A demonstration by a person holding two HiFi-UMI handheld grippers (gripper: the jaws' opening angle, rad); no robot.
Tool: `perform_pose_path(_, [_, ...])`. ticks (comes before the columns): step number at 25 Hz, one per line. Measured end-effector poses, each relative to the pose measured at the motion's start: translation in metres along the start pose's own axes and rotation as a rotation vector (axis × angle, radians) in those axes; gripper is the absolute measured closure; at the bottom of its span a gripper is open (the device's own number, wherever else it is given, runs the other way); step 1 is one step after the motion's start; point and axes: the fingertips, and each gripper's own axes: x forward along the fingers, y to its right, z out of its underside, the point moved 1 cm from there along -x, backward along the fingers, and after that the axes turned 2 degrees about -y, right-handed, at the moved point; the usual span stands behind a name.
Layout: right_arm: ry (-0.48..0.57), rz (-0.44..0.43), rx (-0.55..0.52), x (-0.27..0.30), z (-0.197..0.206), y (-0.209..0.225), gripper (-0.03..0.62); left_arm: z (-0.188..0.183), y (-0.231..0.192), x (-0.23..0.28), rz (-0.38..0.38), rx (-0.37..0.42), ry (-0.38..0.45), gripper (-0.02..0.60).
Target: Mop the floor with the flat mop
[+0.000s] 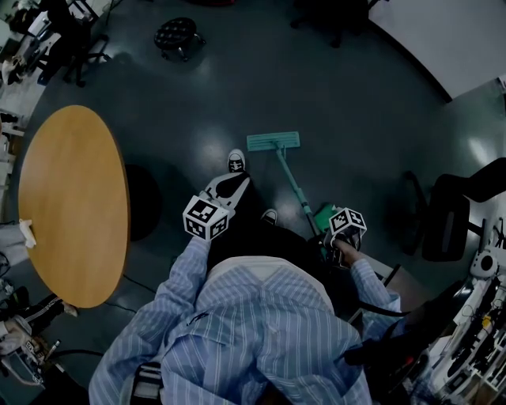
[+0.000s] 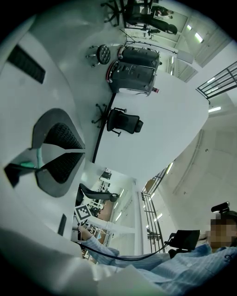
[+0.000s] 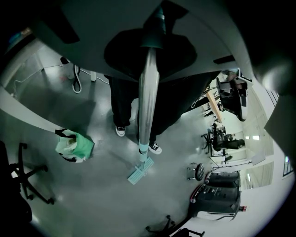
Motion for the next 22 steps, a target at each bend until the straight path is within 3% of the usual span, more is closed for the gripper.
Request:
perform_pose_path(14, [-0.019, -0.009, -0.001, -0.003, -0.012, -0.008, 0.540, 0.008, -0.014, 0.000, -0.024, -0.025, -0.015, 0.555])
perform_pose_path(22, [-0.015, -0.013, 0.000, -0.013, -0.058, -0.044, 0.539, -0.009, -0.051, 0.019, -0.022, -0.043, -0.038, 0.555])
